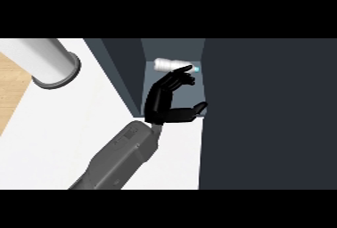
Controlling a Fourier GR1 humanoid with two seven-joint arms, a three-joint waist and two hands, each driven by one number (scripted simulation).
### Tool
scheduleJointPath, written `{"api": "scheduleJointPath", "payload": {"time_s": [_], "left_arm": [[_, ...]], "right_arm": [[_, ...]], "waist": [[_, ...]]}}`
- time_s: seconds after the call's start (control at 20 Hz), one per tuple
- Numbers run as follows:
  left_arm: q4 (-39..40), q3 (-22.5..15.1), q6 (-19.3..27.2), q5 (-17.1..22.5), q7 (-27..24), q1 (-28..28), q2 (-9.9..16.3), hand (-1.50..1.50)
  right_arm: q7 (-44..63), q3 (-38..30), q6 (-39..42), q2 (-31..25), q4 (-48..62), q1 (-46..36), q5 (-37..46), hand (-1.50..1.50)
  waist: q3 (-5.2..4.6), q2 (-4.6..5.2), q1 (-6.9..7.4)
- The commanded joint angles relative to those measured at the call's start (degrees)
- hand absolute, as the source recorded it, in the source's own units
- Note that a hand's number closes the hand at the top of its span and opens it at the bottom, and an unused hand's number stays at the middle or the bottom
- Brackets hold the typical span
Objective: Pick up the bottled water, place it into the cabinet and close the cabinet
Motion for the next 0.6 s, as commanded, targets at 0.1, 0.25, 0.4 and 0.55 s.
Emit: {"api": "scheduleJointPath", "payload": {"time_s": [0.1,0.25,0.4,0.55], "left_arm": [[-15.4,-7.7,3.6,-1.8,2.5,14.1,0.2,-1.5],[-22.1,-8.4,3.9,-2.5,-0.4,22.1,5.0,-1.5],[-30.6,-8.8,4.0,-2.0,0.3,29.8,12.4,-1.5],[-35.6,-10.5,4.9,-3.3,-2.9,36.5,13.9,-1.5]], "right_arm": [[2.5,1.5,-2.7,0.4,-9.0,3.6,3.4,-1.5],[1.1,2.5,-2.4,-0.5,-9.3,4.1,5.2,-1.5],[1.3,1.2,-3.1,-1.2,-9.2,4.1,4.0,-1.5],[2.1,2.3,-0.9,-4.8,-9.2,3.5,6.5,-1.5]], "waist": [[0.03,-0.3,1.63],[0.01,-0.2,1.48],[0.0,-0.47,3.16],[0.0,-0.05,2.38]]}}
